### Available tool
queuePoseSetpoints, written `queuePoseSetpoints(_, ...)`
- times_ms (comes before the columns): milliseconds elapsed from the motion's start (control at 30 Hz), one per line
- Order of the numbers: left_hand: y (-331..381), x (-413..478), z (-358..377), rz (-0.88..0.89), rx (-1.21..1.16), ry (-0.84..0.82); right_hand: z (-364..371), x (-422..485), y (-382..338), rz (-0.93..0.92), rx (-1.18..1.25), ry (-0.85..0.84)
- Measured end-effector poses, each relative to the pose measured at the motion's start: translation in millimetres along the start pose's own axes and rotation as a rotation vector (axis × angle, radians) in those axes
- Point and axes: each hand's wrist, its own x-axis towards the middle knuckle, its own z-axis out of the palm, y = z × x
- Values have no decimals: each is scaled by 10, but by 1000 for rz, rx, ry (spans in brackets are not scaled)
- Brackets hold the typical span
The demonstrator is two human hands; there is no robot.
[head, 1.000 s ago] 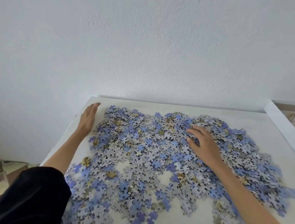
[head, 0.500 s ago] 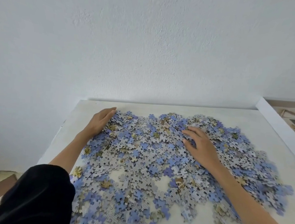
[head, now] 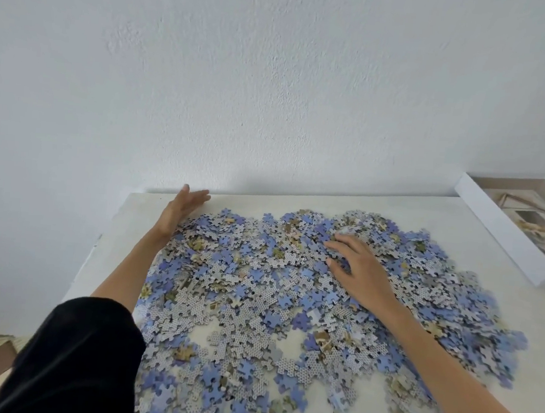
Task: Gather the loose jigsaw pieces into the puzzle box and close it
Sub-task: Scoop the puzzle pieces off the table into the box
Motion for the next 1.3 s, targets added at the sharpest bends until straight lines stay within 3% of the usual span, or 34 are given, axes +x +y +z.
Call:
queuePoseSetpoints(200,37,-76,155,12,40,-105,9,1,17,-7,7,11)
queuePoseSetpoints(367,75,-103,165,70,-23,-84,16,6,33,-12,14,33)
queuePoseSetpoints(567,150,67,342,69,336,-186,16,11,52,-10,-2,27)
queuePoseSetpoints(800,247,-4,554,63,228,-267,28,16,100,-5,28,16)
queuePoseSetpoints(1000,413,24,498,107,174,-240,-99,281,0,-19,172,117)
queuePoseSetpoints(1300,405,156,744,48,176,-278,42,1070,-211,-31,334,-307)
